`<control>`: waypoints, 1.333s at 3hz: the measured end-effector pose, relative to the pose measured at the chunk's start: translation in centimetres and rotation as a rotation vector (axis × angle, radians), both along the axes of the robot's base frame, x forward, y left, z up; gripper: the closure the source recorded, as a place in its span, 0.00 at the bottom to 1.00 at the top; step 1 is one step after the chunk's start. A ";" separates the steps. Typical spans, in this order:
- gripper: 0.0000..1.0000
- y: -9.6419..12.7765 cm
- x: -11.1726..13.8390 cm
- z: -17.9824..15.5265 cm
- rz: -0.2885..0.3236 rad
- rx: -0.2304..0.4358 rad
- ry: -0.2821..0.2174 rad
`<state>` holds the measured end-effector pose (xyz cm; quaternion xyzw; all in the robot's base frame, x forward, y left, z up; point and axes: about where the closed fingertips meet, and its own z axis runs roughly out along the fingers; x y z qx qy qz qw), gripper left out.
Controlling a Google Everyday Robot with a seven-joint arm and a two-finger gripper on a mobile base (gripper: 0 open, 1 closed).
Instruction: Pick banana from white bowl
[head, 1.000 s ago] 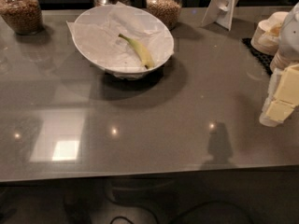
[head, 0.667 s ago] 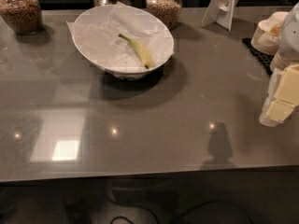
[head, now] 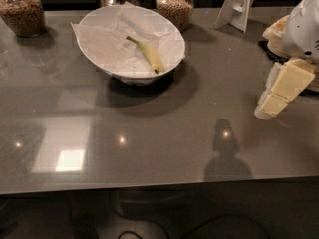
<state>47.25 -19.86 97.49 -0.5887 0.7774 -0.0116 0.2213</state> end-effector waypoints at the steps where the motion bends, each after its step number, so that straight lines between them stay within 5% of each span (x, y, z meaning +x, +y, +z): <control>1: 0.00 1.6 3.3 0.4 -0.023 0.080 -0.066; 3: 0.00 7.1 12.0 2.2 -0.028 0.241 -0.178; 4: 0.00 7.1 12.0 2.2 -0.028 0.241 -0.178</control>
Offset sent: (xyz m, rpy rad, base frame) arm 0.1242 0.0605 0.0216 0.2573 -0.2052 -0.0678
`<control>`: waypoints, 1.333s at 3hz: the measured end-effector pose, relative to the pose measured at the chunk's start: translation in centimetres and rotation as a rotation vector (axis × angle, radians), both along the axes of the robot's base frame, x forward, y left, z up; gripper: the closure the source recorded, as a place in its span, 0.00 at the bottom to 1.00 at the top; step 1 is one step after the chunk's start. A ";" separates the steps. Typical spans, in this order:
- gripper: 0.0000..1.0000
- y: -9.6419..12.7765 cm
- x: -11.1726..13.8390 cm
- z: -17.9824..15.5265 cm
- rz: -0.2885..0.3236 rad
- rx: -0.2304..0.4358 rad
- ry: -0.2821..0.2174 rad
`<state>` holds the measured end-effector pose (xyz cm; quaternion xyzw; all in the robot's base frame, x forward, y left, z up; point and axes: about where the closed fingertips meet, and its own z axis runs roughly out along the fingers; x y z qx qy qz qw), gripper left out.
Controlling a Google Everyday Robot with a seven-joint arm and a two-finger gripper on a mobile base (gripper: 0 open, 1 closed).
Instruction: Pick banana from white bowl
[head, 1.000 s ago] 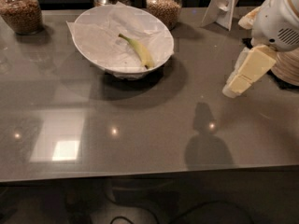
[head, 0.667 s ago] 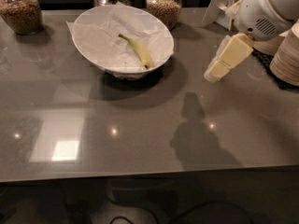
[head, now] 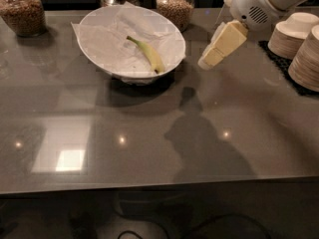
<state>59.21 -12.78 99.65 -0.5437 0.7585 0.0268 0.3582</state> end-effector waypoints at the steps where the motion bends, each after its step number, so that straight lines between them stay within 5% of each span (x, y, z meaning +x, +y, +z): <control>1: 0.00 0.8 1.4 -0.4 -0.002 0.023 -0.015; 4: 0.00 9.6 9.4 -2.4 0.034 0.194 -0.065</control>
Offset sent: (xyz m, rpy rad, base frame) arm 0.0867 0.0657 -0.0196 0.1531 -0.0867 0.0157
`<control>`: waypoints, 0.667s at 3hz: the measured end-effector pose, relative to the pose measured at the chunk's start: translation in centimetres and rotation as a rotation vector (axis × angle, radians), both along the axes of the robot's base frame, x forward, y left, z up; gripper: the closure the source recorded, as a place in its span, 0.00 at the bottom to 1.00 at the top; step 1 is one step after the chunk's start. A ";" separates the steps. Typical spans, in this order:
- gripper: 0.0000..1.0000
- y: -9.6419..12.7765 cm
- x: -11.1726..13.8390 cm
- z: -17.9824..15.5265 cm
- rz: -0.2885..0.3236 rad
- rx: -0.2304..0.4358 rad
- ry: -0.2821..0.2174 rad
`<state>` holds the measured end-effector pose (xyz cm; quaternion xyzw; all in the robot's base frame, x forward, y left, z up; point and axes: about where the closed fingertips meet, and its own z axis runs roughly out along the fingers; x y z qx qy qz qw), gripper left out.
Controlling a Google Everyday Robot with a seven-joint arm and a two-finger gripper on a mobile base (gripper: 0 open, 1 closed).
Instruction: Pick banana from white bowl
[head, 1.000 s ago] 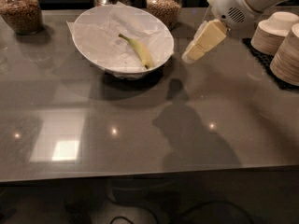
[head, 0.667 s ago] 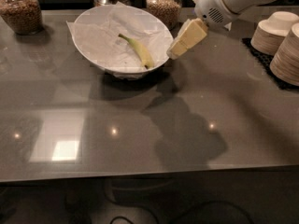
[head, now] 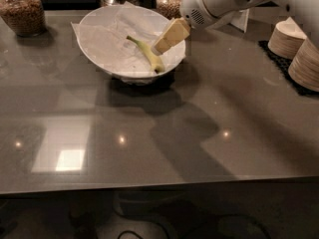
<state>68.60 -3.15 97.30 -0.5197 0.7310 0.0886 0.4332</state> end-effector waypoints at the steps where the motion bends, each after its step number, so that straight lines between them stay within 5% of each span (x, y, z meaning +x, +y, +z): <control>1: 0.00 2.4 1.3 -0.7 0.013 0.014 0.014; 2: 0.00 4.0 2.2 -1.6 0.009 -0.003 0.051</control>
Offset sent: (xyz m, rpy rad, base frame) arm 0.0335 0.0578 -0.0257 -0.0254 0.0995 -0.0052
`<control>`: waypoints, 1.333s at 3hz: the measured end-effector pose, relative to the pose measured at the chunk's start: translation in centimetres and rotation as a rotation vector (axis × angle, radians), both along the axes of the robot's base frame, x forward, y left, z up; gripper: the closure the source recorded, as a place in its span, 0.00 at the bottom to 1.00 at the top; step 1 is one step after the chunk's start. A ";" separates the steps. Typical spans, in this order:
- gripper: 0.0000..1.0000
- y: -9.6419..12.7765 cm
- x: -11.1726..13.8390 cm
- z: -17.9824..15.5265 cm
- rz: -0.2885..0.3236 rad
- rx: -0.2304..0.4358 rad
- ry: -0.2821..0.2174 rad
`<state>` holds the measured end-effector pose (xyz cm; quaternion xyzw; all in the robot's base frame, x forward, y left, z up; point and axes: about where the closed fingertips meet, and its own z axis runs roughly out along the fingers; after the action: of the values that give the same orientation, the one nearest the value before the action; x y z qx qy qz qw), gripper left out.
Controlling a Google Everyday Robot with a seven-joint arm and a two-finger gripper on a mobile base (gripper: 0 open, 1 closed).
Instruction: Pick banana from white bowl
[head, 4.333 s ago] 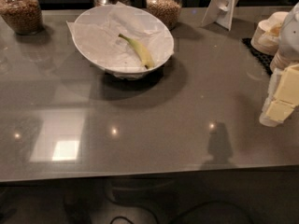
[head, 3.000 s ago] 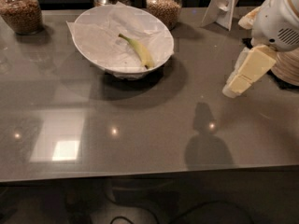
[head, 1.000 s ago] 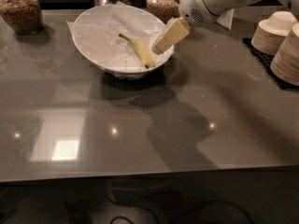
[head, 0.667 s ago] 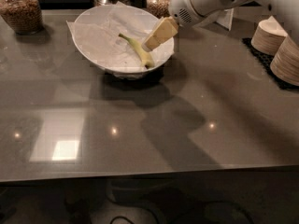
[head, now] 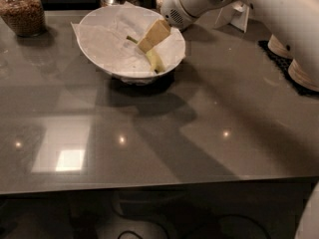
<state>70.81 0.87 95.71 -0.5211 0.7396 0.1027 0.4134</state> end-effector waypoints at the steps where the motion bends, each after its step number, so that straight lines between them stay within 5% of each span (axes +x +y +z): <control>1: 0.03 1.4 0.6 -1.0 -0.008 -0.022 0.042; 3: 0.41 2.1 1.8 -4.8 -0.067 -0.098 0.136; 4: 0.40 1.7 2.7 -6.5 -0.109 -0.139 0.145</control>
Offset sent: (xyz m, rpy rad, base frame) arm 0.0176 0.0277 -0.0449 -0.1044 0.1665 -0.0687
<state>73.52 2.54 89.20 -0.4988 0.8001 0.0661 0.3265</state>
